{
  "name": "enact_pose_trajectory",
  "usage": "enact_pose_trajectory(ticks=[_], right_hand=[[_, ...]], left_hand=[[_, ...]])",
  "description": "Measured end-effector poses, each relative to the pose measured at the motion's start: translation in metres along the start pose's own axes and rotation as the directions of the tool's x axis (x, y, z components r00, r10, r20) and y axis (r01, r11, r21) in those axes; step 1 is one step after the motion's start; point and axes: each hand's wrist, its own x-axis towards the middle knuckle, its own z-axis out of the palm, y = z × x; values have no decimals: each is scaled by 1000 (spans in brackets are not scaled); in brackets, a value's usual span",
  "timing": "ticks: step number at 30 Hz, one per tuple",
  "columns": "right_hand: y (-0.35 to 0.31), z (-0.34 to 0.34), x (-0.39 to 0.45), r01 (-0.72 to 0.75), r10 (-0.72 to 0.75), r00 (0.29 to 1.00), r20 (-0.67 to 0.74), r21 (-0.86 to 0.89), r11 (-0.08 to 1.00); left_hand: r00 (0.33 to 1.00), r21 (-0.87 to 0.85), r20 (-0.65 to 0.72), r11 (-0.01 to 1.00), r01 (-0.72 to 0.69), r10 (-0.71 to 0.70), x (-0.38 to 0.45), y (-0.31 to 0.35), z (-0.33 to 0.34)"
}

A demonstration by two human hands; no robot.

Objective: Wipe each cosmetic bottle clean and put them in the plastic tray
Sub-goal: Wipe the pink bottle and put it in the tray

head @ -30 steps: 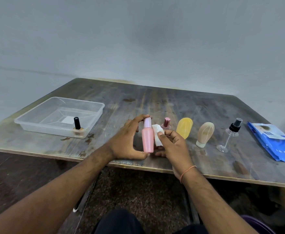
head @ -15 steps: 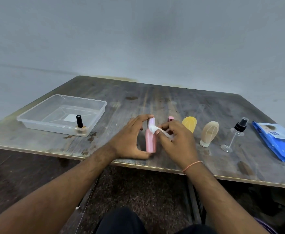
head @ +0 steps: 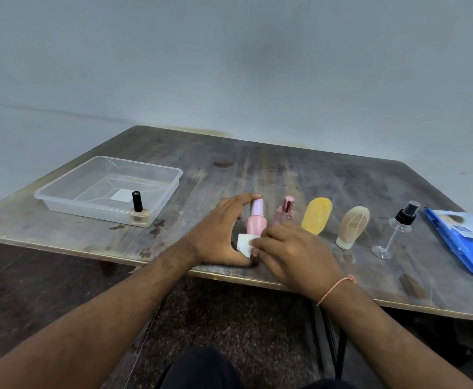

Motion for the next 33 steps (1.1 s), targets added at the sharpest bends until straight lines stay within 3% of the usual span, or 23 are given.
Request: enact_pose_trajectory(ticks=[4,9,16,18,22,27,30,33], right_hand=[[14,2,23,-102,102,993,-52,-12,995],[14,4,43,-128,127,991,-37,-17,992],[-1,-4,10,54,-55,990,126,13,998],[1,-6,4,69,-68,991,112,-3,998],[14,-7,6,-61,61,998,-8,-24,998],[16,5,17,-286,296,952,-78,116,951],[11,7,14,-304,319,944,-81,153,940],[4,3,-3,-214,225,973,-49,172,962]], left_hand=[[1000,-3,-2,1000,4,-4,0,2,-1],[1000,0,-18,1000,-12,12,1,3,-1],[1000,8,-9,1000,-17,17,1,-1,0],[1000,5,-12,1000,-14,14,1,-1,-1],[1000,-15,-18,1000,2,-2,1,2,-1],[1000,-36,-18,999,-6,5,0,5,-3],[999,-43,-31,999,-13,12,0,7,-3],[998,-51,-56,999,-6,3,0,5,-3]])
